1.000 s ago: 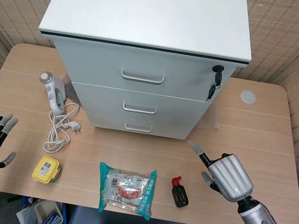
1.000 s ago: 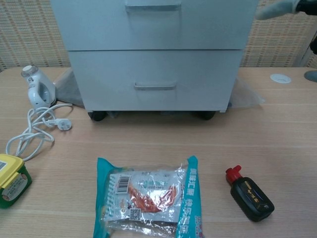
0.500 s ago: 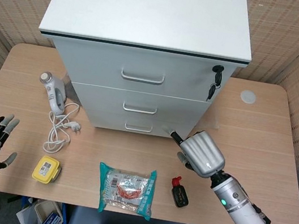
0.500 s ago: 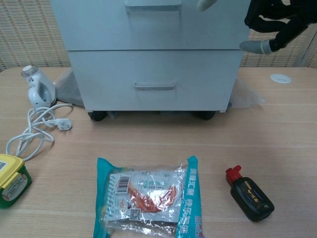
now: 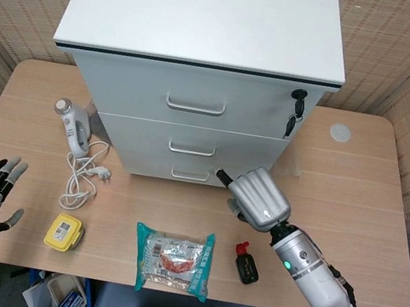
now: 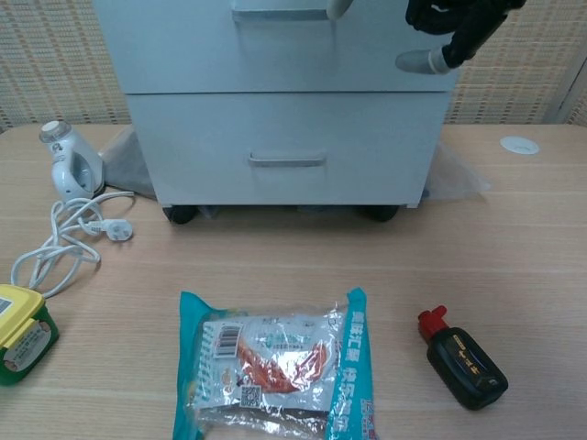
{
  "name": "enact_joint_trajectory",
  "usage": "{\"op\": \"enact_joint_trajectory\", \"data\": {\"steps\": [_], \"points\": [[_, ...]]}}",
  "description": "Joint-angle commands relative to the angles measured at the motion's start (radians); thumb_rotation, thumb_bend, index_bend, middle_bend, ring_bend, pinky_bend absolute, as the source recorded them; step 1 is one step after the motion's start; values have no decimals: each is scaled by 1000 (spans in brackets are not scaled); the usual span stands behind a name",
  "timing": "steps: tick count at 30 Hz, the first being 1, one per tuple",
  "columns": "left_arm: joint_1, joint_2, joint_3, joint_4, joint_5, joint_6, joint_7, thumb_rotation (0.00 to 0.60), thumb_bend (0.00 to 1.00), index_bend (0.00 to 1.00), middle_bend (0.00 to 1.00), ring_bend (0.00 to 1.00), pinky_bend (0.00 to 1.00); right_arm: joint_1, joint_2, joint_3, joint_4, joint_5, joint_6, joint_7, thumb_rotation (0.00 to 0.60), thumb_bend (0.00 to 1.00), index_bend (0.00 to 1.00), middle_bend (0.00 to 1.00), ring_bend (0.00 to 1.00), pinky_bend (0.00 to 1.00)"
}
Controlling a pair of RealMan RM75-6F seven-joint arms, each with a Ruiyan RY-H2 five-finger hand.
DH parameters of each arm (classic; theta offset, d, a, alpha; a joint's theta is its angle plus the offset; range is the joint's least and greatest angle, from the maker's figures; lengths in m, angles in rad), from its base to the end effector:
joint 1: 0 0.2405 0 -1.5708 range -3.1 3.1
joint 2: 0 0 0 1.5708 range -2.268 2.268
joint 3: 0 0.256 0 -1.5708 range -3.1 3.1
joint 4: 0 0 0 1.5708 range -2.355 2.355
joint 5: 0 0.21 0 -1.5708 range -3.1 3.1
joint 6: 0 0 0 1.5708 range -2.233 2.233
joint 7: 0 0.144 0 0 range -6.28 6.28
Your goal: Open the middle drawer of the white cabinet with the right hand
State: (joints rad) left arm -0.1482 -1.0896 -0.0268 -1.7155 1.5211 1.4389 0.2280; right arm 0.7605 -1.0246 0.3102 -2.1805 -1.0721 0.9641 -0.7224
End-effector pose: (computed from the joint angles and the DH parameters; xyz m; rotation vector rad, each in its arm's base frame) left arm -0.2821 0.1924 0.1487 -1.5353 -0.7765 -0.8108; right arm -0.0437 -0.2927 0.1166 2.0317 -0.5256 0.9809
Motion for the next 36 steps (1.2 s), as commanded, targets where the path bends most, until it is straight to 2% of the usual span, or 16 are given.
{"op": "enact_joint_trajectory", "data": {"steps": [1, 7, 18, 36], "points": [[-1, 0, 0, 0, 1, -1, -1, 600, 293, 0, 0, 0, 85, 43, 5, 1, -24, 73, 26, -55, 600, 342, 204, 888, 929, 760], [-5, 1, 0, 1, 6, -4, -1, 600, 293, 0, 0, 0, 85, 103, 12, -4, -45, 176, 47, -100, 600, 414, 204, 915, 955, 785], [-7, -2, 1, 5, 6, -7, -6, 600, 293, 0, 0, 0, 85, 175, -18, -27, -23, 242, 103, -137, 600, 415, 204, 918, 956, 786], [-6, -3, 1, 9, 4, -6, -8, 600, 293, 0, 0, 0, 85, 266, -62, -69, 31, 319, 118, -152, 600, 416, 204, 918, 956, 786]]}}
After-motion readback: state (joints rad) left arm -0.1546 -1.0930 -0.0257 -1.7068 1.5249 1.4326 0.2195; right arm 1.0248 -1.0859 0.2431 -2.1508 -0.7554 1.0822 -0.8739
